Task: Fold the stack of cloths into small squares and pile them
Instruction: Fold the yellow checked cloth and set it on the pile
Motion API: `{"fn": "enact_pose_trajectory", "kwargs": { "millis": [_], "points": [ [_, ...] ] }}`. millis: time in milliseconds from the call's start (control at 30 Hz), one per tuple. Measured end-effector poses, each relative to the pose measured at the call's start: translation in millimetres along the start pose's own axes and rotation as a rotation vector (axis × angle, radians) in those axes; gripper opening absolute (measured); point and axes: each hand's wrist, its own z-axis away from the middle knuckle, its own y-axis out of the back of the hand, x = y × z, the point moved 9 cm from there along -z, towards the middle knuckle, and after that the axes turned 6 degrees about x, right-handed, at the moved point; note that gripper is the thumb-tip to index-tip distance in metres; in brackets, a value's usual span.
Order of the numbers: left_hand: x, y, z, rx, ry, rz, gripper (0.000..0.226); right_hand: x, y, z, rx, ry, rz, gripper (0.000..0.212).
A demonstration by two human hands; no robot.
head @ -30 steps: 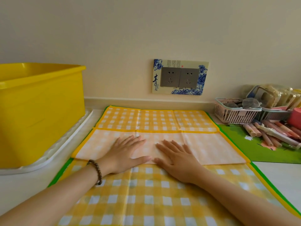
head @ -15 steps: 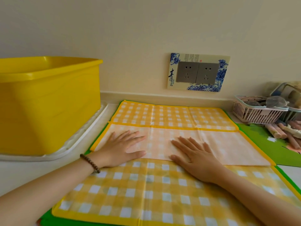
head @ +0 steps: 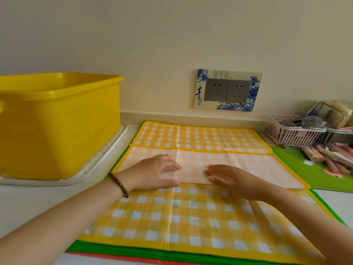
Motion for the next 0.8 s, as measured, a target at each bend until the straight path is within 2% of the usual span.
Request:
{"fn": "enact_pose_trajectory", "kwargs": {
  "millis": [67, 267, 500, 567, 667, 800],
  "points": [
    [4.4, 2.3, -1.0, 0.013, -0.024, -0.05, 0.051, -0.5, 1.9, 6.9, -0.005, 0.029, 0.076, 0.061],
    [25.1, 1.9, 4.3, 0.035, -0.157, -0.291, 0.04, 4.9, 9.7, 16.3, 0.048, 0.084, 0.235, 0.053],
    [27.3, 8.3, 5.4, 0.081, -0.127, -0.284, 0.039, 8.1, 24.4, 20.5, 0.105, 0.145, 0.401, 0.041],
    [20.4, 14.6, 2.7, 0.107, -0.069, -0.206, 0.037, 7.3, 31.2, 19.3, 0.154, 0.13, 0.397, 0.04],
    [11.4, 31.0, -3.6, 0.117, 0.014, 0.058, 0.03, 4.2, 45.7, 16.6, 0.173, 0.093, 0.256, 0.032],
    [18.1, 45.8, -2.9, -0.093, 0.066, 0.271, 0.019, -4.1, 59.8, 21.6, -0.023, 0.037, 0.101, 0.026]
  ]
}}
